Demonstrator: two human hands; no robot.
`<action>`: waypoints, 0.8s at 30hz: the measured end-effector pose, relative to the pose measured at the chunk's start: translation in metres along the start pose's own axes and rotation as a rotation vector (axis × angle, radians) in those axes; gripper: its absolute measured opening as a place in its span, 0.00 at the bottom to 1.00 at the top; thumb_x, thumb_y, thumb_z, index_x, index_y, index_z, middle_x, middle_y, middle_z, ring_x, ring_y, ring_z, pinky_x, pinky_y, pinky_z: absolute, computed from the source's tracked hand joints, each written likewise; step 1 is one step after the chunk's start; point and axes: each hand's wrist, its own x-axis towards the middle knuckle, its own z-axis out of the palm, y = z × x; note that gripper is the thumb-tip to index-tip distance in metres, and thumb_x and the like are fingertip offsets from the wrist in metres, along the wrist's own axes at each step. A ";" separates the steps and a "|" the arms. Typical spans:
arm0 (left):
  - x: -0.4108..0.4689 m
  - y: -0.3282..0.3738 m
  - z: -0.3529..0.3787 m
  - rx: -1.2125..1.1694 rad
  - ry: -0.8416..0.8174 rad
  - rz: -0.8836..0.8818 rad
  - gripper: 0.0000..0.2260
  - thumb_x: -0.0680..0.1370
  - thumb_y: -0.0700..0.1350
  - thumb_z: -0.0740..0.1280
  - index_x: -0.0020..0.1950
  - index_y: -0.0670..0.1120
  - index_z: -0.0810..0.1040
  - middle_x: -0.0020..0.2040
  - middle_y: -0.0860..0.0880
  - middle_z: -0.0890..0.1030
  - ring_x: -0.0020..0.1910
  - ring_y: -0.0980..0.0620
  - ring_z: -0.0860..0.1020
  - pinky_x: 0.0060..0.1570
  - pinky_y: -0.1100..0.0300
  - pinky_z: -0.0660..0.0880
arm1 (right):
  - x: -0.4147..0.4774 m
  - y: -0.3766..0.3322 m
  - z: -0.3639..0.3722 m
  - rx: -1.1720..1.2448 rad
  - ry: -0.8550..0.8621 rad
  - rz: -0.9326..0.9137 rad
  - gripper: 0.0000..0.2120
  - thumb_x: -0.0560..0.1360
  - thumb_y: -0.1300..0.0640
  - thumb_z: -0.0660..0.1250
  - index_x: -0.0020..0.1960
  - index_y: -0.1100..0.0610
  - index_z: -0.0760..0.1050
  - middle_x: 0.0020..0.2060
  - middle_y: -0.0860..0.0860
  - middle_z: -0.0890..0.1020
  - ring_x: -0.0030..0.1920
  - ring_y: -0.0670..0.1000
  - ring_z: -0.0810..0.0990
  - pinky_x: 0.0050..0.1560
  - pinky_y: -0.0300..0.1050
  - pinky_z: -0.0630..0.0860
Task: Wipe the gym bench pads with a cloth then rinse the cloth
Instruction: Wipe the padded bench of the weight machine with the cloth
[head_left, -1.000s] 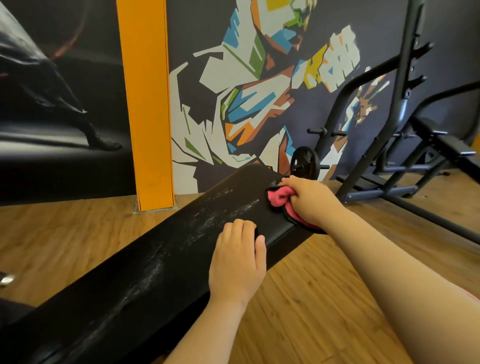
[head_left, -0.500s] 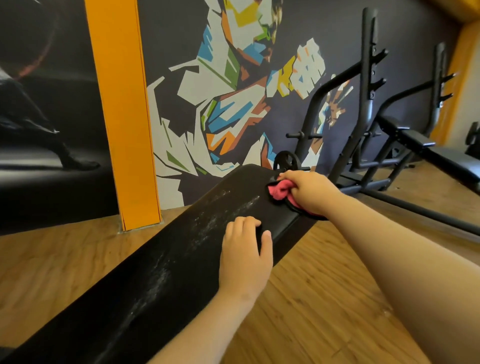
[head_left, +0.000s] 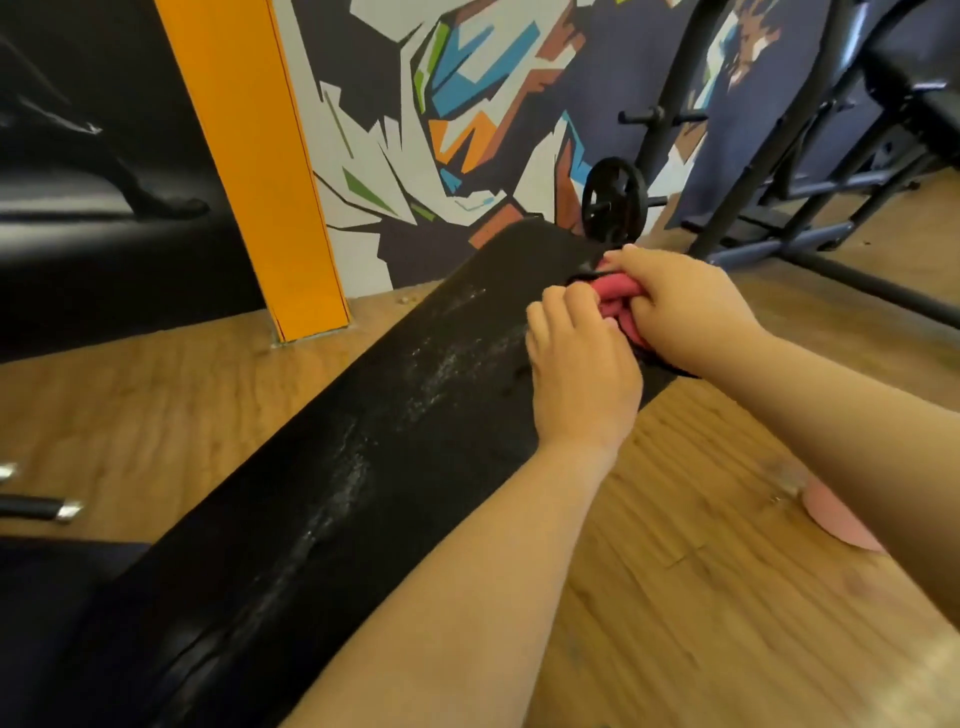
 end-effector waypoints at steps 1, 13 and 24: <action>0.001 0.002 -0.003 0.045 -0.029 -0.010 0.05 0.80 0.42 0.58 0.54 0.44 0.70 0.54 0.47 0.72 0.53 0.48 0.68 0.55 0.50 0.71 | -0.002 -0.003 0.002 0.015 0.038 0.003 0.19 0.76 0.63 0.60 0.65 0.53 0.74 0.63 0.54 0.77 0.64 0.56 0.73 0.60 0.50 0.69; 0.006 0.006 -0.008 0.130 -0.199 -0.090 0.12 0.80 0.50 0.50 0.48 0.45 0.69 0.50 0.48 0.72 0.50 0.48 0.69 0.51 0.49 0.72 | -0.007 0.002 0.013 0.124 0.137 0.036 0.24 0.69 0.61 0.58 0.63 0.55 0.77 0.63 0.50 0.78 0.68 0.51 0.72 0.70 0.47 0.65; 0.009 0.010 -0.004 0.277 -0.287 -0.073 0.14 0.79 0.51 0.55 0.57 0.43 0.69 0.56 0.44 0.73 0.54 0.46 0.69 0.52 0.49 0.72 | 0.000 -0.005 0.009 0.506 0.228 0.422 0.25 0.70 0.69 0.59 0.63 0.50 0.75 0.58 0.43 0.80 0.62 0.45 0.75 0.63 0.40 0.71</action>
